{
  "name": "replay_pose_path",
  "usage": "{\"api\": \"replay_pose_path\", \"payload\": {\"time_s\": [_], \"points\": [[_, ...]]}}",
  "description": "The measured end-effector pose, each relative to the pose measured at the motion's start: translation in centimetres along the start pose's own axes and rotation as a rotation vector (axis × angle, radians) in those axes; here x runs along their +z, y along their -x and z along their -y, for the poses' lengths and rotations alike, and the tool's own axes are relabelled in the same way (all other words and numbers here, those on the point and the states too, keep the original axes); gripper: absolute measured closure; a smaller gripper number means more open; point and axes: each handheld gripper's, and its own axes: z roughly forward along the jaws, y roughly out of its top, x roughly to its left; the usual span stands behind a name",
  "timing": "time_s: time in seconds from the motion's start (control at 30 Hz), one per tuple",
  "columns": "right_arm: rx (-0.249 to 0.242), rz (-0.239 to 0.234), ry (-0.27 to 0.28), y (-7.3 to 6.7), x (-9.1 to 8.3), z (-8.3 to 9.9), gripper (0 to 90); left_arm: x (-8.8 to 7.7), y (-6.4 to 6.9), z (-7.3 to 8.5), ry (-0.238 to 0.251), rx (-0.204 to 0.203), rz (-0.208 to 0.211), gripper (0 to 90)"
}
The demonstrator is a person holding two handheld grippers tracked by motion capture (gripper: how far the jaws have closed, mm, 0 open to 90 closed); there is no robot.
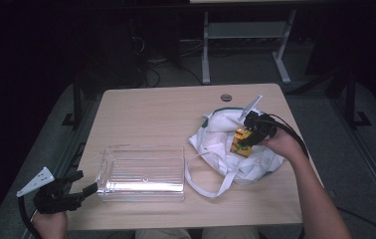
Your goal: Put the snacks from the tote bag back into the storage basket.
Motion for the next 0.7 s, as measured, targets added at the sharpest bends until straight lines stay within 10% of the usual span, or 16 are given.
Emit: {"api": "replay_pose_path", "payload": {"time_s": [0.7], "points": [[0.015, -0.003, -0.002, 0.43, -0.81, -0.35, 51.0, -0.26, -0.22, 0.07, 0.007, -0.006, -0.01, 12.7]]}}
